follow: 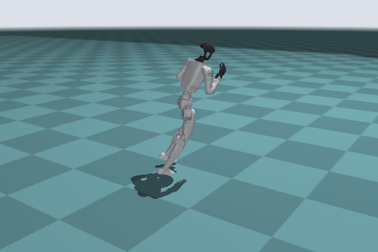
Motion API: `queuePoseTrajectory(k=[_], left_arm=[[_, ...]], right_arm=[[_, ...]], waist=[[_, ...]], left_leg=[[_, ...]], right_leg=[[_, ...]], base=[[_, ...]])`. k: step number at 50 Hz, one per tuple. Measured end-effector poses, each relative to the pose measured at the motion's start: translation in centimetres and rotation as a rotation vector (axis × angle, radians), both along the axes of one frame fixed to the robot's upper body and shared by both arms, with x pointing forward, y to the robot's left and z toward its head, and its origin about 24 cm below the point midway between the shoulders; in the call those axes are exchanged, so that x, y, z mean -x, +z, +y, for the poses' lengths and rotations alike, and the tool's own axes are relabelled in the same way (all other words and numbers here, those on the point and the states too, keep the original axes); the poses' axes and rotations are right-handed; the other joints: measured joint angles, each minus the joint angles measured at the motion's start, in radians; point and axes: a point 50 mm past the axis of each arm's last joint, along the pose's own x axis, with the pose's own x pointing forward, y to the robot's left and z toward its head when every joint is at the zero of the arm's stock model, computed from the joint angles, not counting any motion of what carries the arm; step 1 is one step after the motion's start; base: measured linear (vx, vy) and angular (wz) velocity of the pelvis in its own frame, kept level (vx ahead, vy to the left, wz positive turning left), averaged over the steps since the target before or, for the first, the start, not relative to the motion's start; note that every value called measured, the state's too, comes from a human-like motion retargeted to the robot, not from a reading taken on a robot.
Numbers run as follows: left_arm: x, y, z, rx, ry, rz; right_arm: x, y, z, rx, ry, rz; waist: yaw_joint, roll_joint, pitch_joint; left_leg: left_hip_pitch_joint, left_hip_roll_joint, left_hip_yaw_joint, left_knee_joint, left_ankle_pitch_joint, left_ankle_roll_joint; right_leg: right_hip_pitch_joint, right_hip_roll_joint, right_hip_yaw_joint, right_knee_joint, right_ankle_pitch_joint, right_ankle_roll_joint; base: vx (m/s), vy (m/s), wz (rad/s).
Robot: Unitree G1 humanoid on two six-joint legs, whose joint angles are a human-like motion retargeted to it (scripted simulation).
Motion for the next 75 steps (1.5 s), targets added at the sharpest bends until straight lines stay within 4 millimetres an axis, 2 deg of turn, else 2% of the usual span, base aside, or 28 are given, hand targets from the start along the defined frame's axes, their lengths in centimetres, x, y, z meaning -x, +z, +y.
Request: queuePoseTrajectory(k=[5,8,10,12,15,17,20,25,27,29,32,35,38,42,46,49,50,52,55,56,58,60,63,65,68,70,72,75], left_arm=[[1.2,-0.1,2.8,-0.119,0.12,-0.004],[0.5,0.6,2.8,-0.192,0.149,-0.011],[-1.4,1.7,1.6,-0.241,0.158,-0.044],[-3.8,3.9,-0.7,-0.325,0.145,-0.125],[-5.2,8.7,-4.5,-0.423,0.091,-0.336],[-4.4,11.7,-6.3,-0.417,0.049,-0.491],[-2.4,13.6,-8.2,-0.357,-0.002,-0.64],[-1.4,11.6,-9.1,-0.265,-0.178,-0.579],[-1.6,10.0,-8.7,-0.319,-0.176,-0.514],[-1.8,8.4,-8.0,-0.351,-0.154,-0.431],[-1.9,5.7,-6.2,-0.22,-0.148,-0.256],[-0.4,2.3,-3.7,-0.015,-0.107,-0.081],[1.6,0.5,-1.5,0.029,-0.057,-0.005],[2.8,-0.5,1.3,-0.04,0.014,0.063],[4.1,-2.6,3.5,-0.155,0.146,0.176],[3.1,-3.0,3.6,-0.328,0.251,0.188],[2.1,-2.6,3.1,-0.398,0.28,0.16],[-0.8,-0.4,1.1,-0.504,0.297,0.02],[-2.8,5.3,-2.3,-0.605,0.272,-0.297],[-2.9,7.5,-3.5,-0.616,0.268,-0.414],[-2.5,11.4,-5.7,-0.583,0.261,-0.617],[-1.6,13.7,-7.3,-0.475,0.232,-0.744],[-0.3,14.6,-8.2,-0.33,0.167,-0.8],[0.0,14.1,-8.1,-0.314,0.147,-0.783],[0.1,12.3,-7.0,-0.367,0.127,-0.686],[-0.4,10.0,-5.7,-0.367,0.118,-0.553],[-1.1,6.0,-3.7,-0.31,0.128,-0.329],[0.4,-0.7,-0.8,-0.275,0.135,0.016]], right_arm=[[1.8,1.0,2.5,0.018,0.181,-0.037],[2.3,-0.7,2.6,0.109,0.222,0.008],[1.8,-2.5,1.9,0.165,0.191,0.084],[0.7,-5.0,0.9,0.196,0.126,0.214],[0.3,-8.6,-1.8,0.172,0.026,0.396],[1.3,-9.6,-4.3,0.143,-0.007,0.45],[3.1,-10.0,-7.3,0.132,-0.028,0.5],[3.6,-11.1,-8.6,0.14,-0.007,0.602],[3.2,-11.1,-8.4,0.2,-0.023,0.59],[2.1,-10.8,-7.9,0.256,-0.038,0.562],[-1.0,-10.5,-6.6,0.278,-0.077,0.533],[-3.2,-8.9,-5.0,0.331,-0.186,0.406],[-2.2,-5.7,-3.0,0.232,-0.107,0.266],[0.1,-3.7,-1.4,0.08,0.086,0.212],[1.2,-5.4,0.1,0.136,0.203,0.275],[1.1,-7.4,0.3,0.251,0.196,0.323],[0.7,-8.3,0.2,0.288,0.181,0.355],[-0.7,-11.3,-0.2,0.379,0.062,0.45],[-0.8,-15.7,-2.9,0.546,-0.169,0.536],[-0.1,-16.1,-4.3,0.512,-0.183,0.572],[1.6,-16.3,-7.3,0.377,-0.155,0.678],[3.2,-16.3,-9.6,0.278,-0.12,0.773],[4.3,-16.4,-11.8,0.362,-0.181,0.809],[4.8,-16.5,-12.7,0.426,-0.211,0.829],[4.3,-16.7,-12.3,0.446,-0.183,0.85],[2.8,-16.2,-11.1,0.395,-0.15,0.805],[0.4,-14.4,-9.0,0.366,-0.161,0.664],[-1.8,-9.0,-4.8,0.395,-0.213,0.292]], waist=[[0.124,-0.022,-0.029],[0.079,0.048,0.026],[0.02,0.068,0.098],[-0.019,0.033,0.14],[-0.065,-0.016,0.127],[-0.137,-0.004,0.09],[-0.258,0.043,0.005],[-0.368,0.064,-0.065],[-0.363,0.046,-0.052],[-0.329,0.041,-0.023],[-0.249,0.096,0.033],[-0.153,0.128,0.066],[-0.012,0.09,0.046],[0.166,0.04,0.0],[0.154,0.127,-0.026],[0.047,0.186,0.005],[0.016,0.178,0.02],[-0.014,0.107,0.01],[-0.083,0.072,-0.007],[-0.121,0.086,-0.014],[-0.206,0.124,-0.033],[-0.295,0.158,-0.062],[-0.397,0.141,-0.104],[-0.412,0.114,-0.114],[-0.369,0.057,-0.086],[-0.325,0.072,-0.054],[-0.275,0.121,-0.006],[-0.176,0.142,0.024]], left_leg=[[0.056,0.017,0.143,-0.584,0.072,-0.076],[0.17,0.034,0.127,-0.664,0.152,-0.088],[0.223,0.034,0.076,-0.54,0.094,-0.015],[0.199,0.018,0.069,-0.334,-0.038,0.028],[0.172,0.01,0.089,-0.202,-0.137,-0.007],[0.195,0.019,0.071,-0.24,-0.124,-0.029],[0.238,0.053,0.038,-0.352,-0.019,-0.064],[0.38,0.042,-0.019,-0.49,0.264,-0.104],[0.408,0.004,-0.045,-0.395,0.312,-0.068],[0.361,-0.02,-0.052,-0.166,0.298,-0.011],[0.203,0.028,-0.034,0.236,0.134,0.061],[0.067,0.028,-0.041,0.374,-0.017,0.093],[-0.037,-0.003,-0.004,0.208,-0.067,0.099],[-0.016,-0.005,0.144,-0.353,0.05,0.024],[0.118,0.006,0.246,-0.682,0.157,-0.092],[0.204,0.012,0.212,-0.603,0.119,-0.005],[0.209,0.004,0.192,-0.529,0.061,0.054],[0.124,-0.036,0.173,-0.329,-0.056,0.093],[0.117,-0.063,0.13,-0.22,-0.14,0.017],[0.138,-0.066,0.094,-0.239,-0.134,-0.006],[0.184,-0.067,0.015,-0.294,-0.096,-0.044],[0.236,-0.064,-0.056,-0.367,-0.024,-0.077],[0.322,-0.097,-0.134,-0.449,0.105,-0.111],[0.376,-0.11,-0.156,-0.448,0.182,-0.115],[0.342,-0.178,-0.118,-0.187,0.235,-0.024],[0.223,-0.166,-0.075,0.126,0.244,0.013],[0.12,-0.109,-0.047,0.377,0.148,0.036],[0.01,-0.024,0.029,0.501,0.002,0.085]], right_leg=[[0.147,-0.018,0.105,-0.141,0.297,0.1],[0.239,0.043,0.103,-0.019,0.363,0.014],[0.225,0.077,0.06,0.222,0.371,-0.063],[0.092,0.033,-0.044,0.553,0.279,-0.149],[-0.14,-0.095,-0.193,0.87,0.057,-0.266],[-0.249,-0.093,-0.229,0.867,-0.013,-0.279],[-0.353,-0.066,-0.28,0.627,-0.045,-0.198],[-0.276,-0.096,-0.389,-0.092,0.095,0.003],[-0.22,-0.117,-0.396,-0.215,0.179,0.055],[-0.175,-0.122,-0.367,-0.198,0.203,0.024],[-0.169,-0.065,-0.32,0.004,0.005,-0.096],[-0.138,-0.033,-0.274,0.119,-0.089,-0.099],[-0.07,-0.051,-0.229,0.052,-0.045,-0.02],[0.052,-0.056,-0.165,-0.104,0.124,0.048],[0.22,0.027,-0.071,-0.125,0.313,0.05],[0.203,0.091,-0.02,0.165,0.355,0.003],[0.146,0.094,-0.02,0.329,0.347,-0.006],[-0.067,-0.017,-0.106,0.667,0.242,-0.07],[-0.258,-0.179,-0.241,0.857,0.085,-0.202],[-0.289,-0.177,-0.257,0.824,0.047,-0.206],[-0.327,-0.155,-0.282,0.679,0.007,-0.185],[-0.316,-0.133,-0.318,0.403,0.057,-0.123],[-0.248,-0.14,-0.394,-0.052,0.158,0.034],[-0.215,-0.101,-0.352,-0.219,0.165,0.106],[-0.158,-0.095,-0.219,-0.246,0.248,0.094],[-0.138,-0.078,-0.221,-0.158,0.15,-0.032],[-0.13,-0.032,-0.209,-0.013,0.011,-0.124],[-0.098,-0.02,-0.187,0.109,-0.063,-0.084]], base=[[0.93,0.18,-1.44],[0.93,0.29,-0.42],[0.84,0.25,0.32],[0.77,0.19,0.23],[0.77,0.15,0.19],[0.83,0.1,0.57],[0.9,0.0,0.45],[1.01,-0.14,-0.21],[1.04,-0.17,-0.76],[0.97,-0.12,-1.05],[0.89,-0.04,-1.21],[0.91,0.01,-1.13],[0.95,0.02,-0.99],[1.02,0.12,-0.82],[1.08,0.3,0.02],[1.0,0.31,1.08],[0.89,0.2,1.0],[0.85,0.16,0.84],[0.86,0.18,1.27],[0.87,0.2,1.87],[0.88,0.18,2.11],[0.93,0.1,1.91],[0.99,-0.05,1.4],[1.01,-0.25,0.47],[0.96,-0.13,-0.18],[0.88,0.0,-0.41],[0.87,-0.01,-0.57],[0.9,0.04,-0.62]])
